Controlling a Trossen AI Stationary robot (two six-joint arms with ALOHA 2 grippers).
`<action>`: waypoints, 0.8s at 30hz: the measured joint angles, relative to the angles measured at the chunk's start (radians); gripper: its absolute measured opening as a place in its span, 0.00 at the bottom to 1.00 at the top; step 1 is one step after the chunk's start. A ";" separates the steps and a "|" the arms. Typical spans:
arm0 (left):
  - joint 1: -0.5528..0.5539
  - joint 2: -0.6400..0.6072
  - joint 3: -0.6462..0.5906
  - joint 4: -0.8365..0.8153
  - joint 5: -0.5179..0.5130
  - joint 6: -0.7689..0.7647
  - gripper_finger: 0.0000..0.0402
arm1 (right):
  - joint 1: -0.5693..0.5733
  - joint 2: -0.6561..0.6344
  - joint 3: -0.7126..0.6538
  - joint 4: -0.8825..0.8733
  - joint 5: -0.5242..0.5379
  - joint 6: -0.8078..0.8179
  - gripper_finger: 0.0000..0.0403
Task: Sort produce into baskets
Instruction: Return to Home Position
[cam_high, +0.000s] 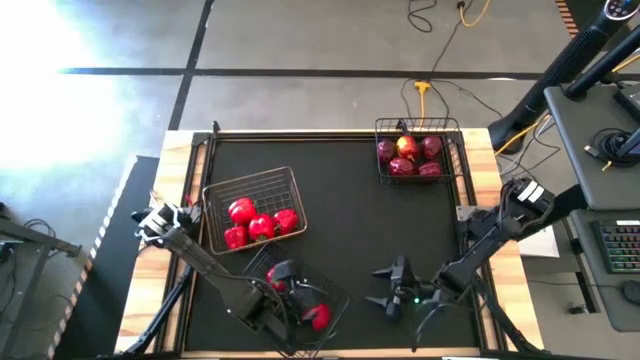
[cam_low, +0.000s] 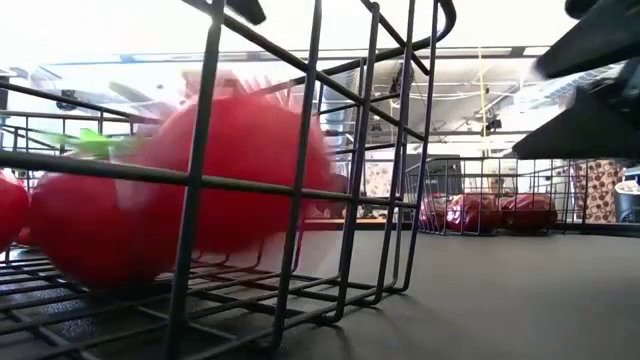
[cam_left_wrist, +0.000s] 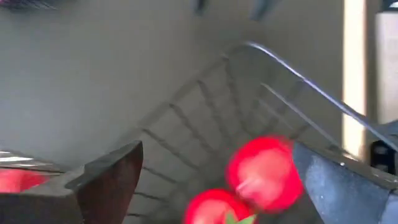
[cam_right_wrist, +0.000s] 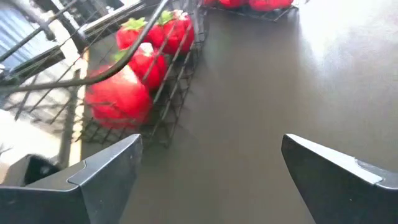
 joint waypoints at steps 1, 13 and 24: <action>0.000 0.011 0.043 -0.058 -0.027 0.012 0.98 | 0.009 0.000 0.000 0.000 0.000 0.001 0.94; -0.031 0.046 0.330 -0.679 -0.165 -0.167 0.98 | 0.032 0.007 0.000 -0.030 -0.003 -0.006 0.94; -0.053 0.030 0.338 -0.688 -0.085 -0.050 0.98 | 0.025 0.007 0.000 -0.036 0.007 -0.269 0.94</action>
